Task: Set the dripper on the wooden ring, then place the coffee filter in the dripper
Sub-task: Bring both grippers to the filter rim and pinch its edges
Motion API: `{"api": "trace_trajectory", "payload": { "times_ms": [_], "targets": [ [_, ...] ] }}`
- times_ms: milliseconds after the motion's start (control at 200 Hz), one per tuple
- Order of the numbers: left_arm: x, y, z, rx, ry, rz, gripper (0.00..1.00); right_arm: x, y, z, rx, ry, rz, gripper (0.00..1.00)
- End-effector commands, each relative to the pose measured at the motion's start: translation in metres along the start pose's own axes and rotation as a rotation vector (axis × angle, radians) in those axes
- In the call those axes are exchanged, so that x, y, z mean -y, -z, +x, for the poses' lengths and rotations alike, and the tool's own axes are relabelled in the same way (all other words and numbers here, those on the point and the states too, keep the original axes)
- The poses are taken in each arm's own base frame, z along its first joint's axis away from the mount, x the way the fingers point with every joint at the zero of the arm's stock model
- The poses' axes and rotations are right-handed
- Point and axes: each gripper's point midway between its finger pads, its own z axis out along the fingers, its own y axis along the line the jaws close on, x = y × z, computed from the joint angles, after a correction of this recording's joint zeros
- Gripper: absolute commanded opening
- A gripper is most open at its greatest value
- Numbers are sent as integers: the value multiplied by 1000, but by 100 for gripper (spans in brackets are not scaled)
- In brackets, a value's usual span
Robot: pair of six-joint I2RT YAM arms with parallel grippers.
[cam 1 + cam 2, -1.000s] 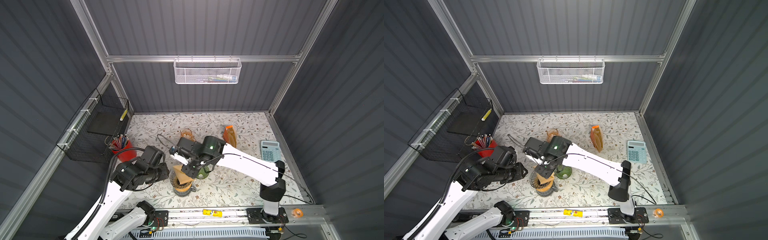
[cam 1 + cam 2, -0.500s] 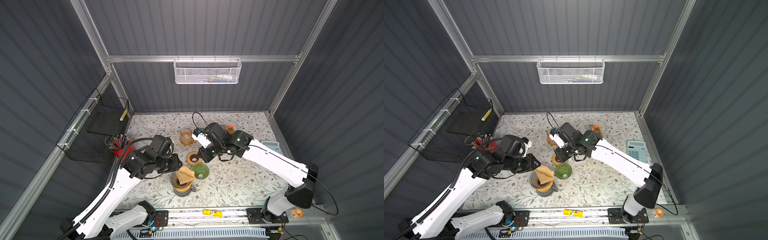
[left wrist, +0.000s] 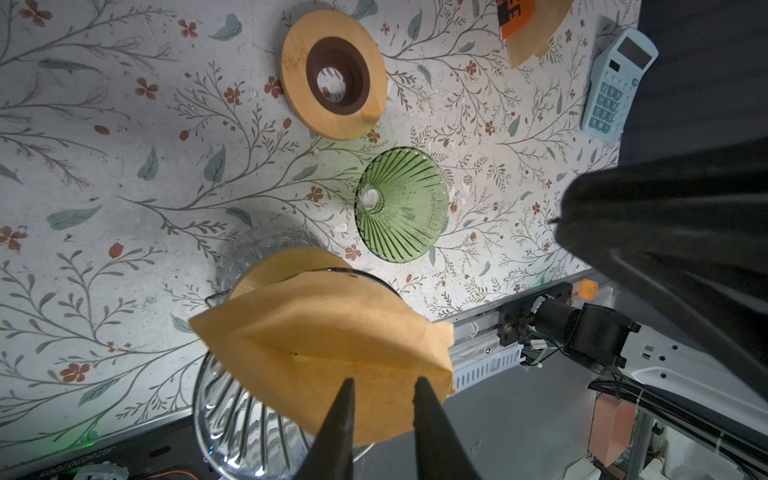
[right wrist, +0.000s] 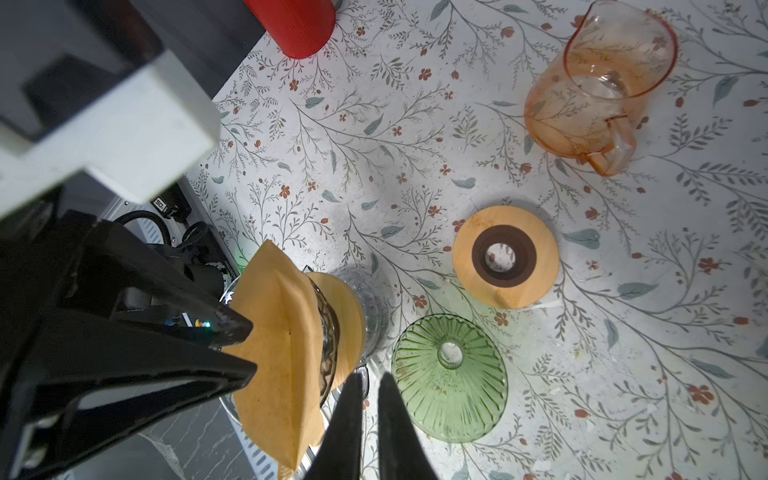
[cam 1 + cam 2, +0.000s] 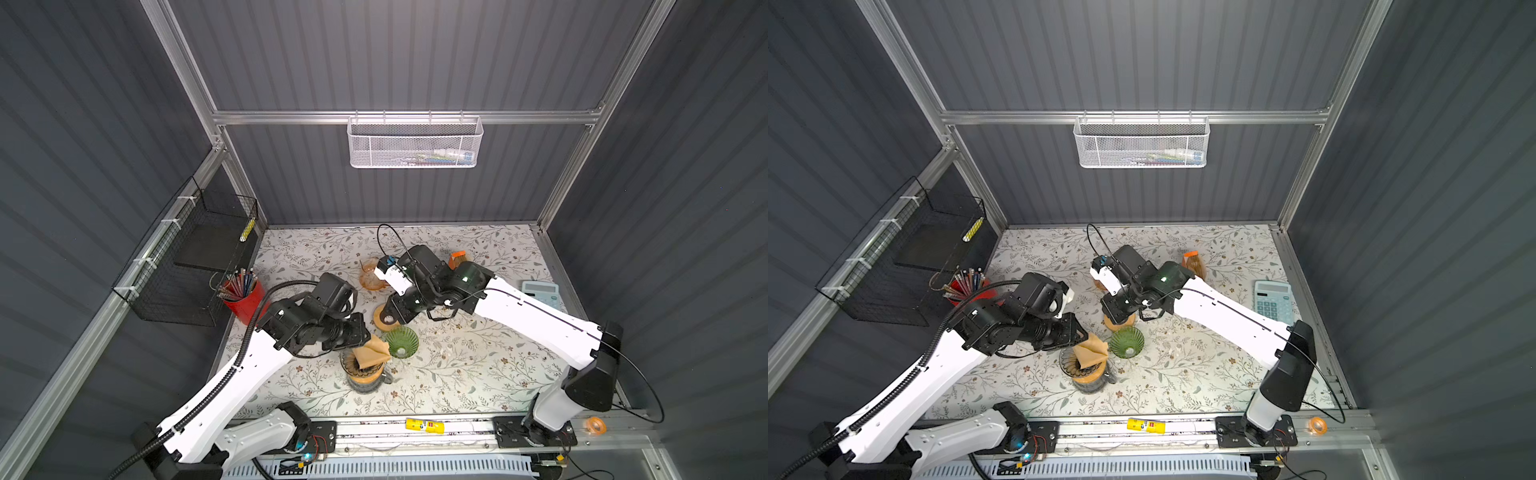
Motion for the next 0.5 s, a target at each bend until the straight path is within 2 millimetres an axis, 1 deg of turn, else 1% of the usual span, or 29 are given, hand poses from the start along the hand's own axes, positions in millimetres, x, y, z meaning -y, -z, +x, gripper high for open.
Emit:
{"api": "trace_trajectory", "payload": {
  "times_ms": [0,70,230,395,495],
  "targets": [
    [-3,-1,10,-30,1,4,26,-2,-3,0,-3,10,-14,13],
    [-6,-1,13,-38,4,-6,25,-2,-3,0,-5,8,-15,13],
    [-10,6,17,-30,16,-11,25,-8,-7,3,-27,5,-46,13],
    [-15,7,25,-44,31,-16,25,-22,-15,10,-67,35,-79,13],
    [-18,5,27,-49,37,-23,25,-26,-19,16,-93,48,-80,13]
  ]
}}
